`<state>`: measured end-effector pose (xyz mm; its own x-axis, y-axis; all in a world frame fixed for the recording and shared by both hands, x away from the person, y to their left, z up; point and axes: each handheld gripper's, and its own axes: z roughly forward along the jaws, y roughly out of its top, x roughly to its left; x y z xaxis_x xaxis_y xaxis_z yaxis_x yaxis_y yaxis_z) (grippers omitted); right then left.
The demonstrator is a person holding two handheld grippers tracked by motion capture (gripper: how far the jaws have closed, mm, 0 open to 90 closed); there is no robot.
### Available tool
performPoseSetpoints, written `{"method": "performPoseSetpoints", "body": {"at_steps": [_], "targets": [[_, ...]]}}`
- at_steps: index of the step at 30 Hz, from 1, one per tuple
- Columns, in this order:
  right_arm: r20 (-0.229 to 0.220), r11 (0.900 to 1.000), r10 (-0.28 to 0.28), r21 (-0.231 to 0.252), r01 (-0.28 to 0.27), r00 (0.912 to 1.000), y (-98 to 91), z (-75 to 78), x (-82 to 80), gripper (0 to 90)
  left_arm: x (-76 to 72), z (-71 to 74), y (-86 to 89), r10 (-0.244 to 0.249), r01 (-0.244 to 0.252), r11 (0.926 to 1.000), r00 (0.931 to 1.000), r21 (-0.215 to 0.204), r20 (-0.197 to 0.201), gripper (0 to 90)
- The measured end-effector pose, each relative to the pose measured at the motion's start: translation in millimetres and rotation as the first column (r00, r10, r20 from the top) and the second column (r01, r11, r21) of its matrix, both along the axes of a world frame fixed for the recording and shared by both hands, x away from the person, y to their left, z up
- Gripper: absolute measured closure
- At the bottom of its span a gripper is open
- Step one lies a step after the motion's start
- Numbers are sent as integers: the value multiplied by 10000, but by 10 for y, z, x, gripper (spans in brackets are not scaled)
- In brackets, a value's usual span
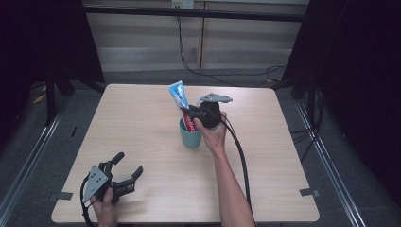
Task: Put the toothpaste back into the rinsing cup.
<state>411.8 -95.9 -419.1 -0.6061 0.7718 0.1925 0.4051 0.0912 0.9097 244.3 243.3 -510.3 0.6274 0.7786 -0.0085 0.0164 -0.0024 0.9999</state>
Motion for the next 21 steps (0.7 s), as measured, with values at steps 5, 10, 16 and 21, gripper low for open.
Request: {"method": "performPoseSetpoints", "body": {"at_steps": [5,10,16,21], "targets": [[-19,10000,53,82,-53,10000,-46,-18,-32,729,-2,0,-1,0,0,10000,10000,3,-13,156],[5,10000,24,0,-24,10000,-81,-20,-70,729,-2,1,2,-16,17,10000,10000,42,-30,156],[92,9999,104,-90,-104,9999,-80,-54,-140,731,-2,1,2,-28,28,10000,10000,36,-30,156],[131,9998,106,-184,-103,9999,-102,-74,-208,729,-2,1,-2,-11,11,10000,10000,-38,-28,156]]}}
